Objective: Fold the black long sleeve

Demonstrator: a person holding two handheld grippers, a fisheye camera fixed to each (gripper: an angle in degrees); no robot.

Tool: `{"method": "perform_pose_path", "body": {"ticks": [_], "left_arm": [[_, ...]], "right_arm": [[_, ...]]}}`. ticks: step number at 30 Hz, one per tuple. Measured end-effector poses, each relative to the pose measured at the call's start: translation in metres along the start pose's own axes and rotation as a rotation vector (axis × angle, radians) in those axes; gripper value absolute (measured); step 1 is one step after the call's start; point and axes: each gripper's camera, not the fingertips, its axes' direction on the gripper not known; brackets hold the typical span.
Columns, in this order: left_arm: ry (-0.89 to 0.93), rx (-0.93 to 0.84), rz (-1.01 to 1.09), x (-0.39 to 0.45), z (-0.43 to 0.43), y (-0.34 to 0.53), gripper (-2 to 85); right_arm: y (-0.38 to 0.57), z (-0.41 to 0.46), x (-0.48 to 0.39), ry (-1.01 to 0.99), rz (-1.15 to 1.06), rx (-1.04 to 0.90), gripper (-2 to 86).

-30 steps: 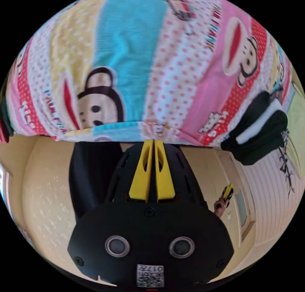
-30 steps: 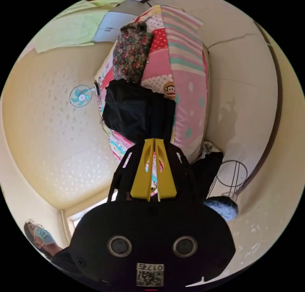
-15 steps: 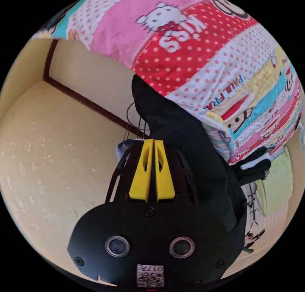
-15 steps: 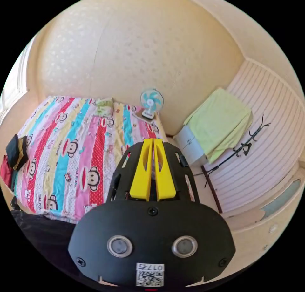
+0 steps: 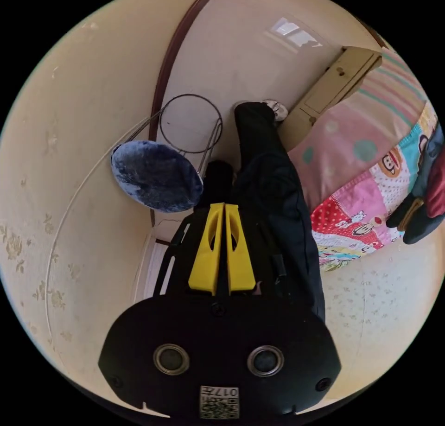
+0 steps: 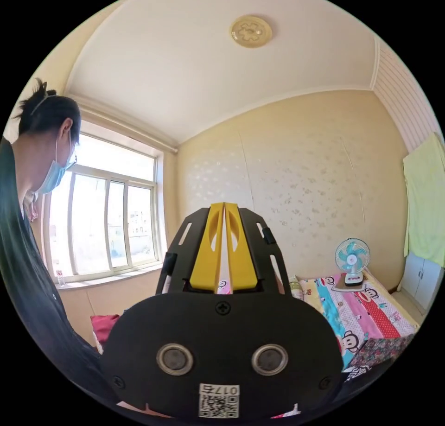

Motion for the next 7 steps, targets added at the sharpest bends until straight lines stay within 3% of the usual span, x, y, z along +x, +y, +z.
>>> {"method": "perform_pose_path", "body": {"ticks": [5, 7], "left_arm": [[0.083, -0.079, 0.406, 0.14, -0.025, -0.019, -0.2], [-0.011, -0.177, 0.736, 0.237, -0.034, 0.004, 0.3]], "right_arm": [[0.053, -0.039, -0.034, -0.045, 0.112, 0.007, 0.5], [0.065, -0.039, -0.052, -0.067, 0.127, 0.042, 0.5]]}}
